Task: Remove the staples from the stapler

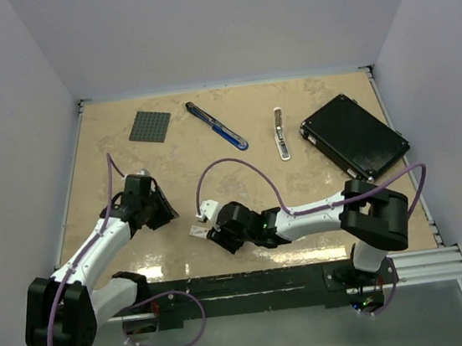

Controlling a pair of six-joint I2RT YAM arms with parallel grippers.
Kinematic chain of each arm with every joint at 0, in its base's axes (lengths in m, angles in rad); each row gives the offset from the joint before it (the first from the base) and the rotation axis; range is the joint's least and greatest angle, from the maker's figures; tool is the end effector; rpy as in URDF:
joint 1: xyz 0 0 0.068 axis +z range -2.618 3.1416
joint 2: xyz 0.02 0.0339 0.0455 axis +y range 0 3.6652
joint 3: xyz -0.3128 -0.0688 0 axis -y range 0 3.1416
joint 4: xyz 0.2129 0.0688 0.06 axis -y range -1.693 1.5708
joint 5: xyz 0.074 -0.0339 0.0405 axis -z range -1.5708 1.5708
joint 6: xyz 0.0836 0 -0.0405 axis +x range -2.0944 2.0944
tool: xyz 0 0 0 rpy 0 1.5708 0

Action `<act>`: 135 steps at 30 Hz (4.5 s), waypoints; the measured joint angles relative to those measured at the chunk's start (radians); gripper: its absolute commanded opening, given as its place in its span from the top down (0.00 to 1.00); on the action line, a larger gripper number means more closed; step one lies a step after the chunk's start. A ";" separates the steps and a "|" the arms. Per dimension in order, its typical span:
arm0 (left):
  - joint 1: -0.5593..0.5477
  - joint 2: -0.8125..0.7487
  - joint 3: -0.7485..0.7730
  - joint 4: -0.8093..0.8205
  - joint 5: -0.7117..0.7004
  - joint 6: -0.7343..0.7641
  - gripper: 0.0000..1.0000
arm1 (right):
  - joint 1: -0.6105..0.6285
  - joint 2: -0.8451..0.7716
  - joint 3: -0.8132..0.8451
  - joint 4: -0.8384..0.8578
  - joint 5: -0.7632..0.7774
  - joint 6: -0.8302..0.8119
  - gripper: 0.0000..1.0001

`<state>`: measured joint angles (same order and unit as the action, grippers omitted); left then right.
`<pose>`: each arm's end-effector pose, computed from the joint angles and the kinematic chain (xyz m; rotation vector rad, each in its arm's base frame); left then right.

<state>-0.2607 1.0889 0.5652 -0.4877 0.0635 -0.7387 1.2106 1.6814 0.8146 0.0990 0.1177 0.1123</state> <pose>0.1657 -0.0497 0.2027 -0.6030 2.5768 -0.4380 0.1329 0.3250 0.1919 -1.1967 2.0702 0.5123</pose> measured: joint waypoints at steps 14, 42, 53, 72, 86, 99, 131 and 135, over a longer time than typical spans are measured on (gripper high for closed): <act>0.000 -0.001 -0.001 0.023 0.041 0.019 0.61 | 0.000 -0.039 -0.022 -0.017 0.003 0.034 0.51; -0.004 0.001 -0.117 0.143 0.150 0.016 0.63 | 0.000 0.022 0.015 0.036 -0.015 0.032 0.66; -0.018 0.001 -0.117 0.141 0.146 0.005 0.69 | 0.000 0.034 0.027 0.037 -0.005 0.033 0.66; -0.067 0.002 -0.121 0.131 0.114 -0.028 0.75 | 0.000 0.049 0.036 0.056 -0.005 0.048 0.67; -0.075 0.019 -0.121 0.133 0.111 -0.029 0.75 | 0.000 0.066 0.057 0.055 -0.010 0.044 0.67; -0.076 0.022 -0.121 0.130 0.095 -0.028 0.75 | 0.000 0.066 0.057 0.052 -0.010 0.043 0.66; -0.084 0.034 -0.121 0.135 0.095 -0.028 0.75 | -0.001 0.066 0.061 0.043 -0.055 -0.016 0.65; -0.088 0.038 -0.121 0.135 0.097 -0.028 0.75 | -0.001 0.066 0.063 0.040 -0.060 -0.020 0.65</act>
<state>-0.3485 1.1271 0.4446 -0.3523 0.1608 -0.7670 1.2098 1.7473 0.8772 0.1390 0.0574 0.0921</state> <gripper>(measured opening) 0.250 0.354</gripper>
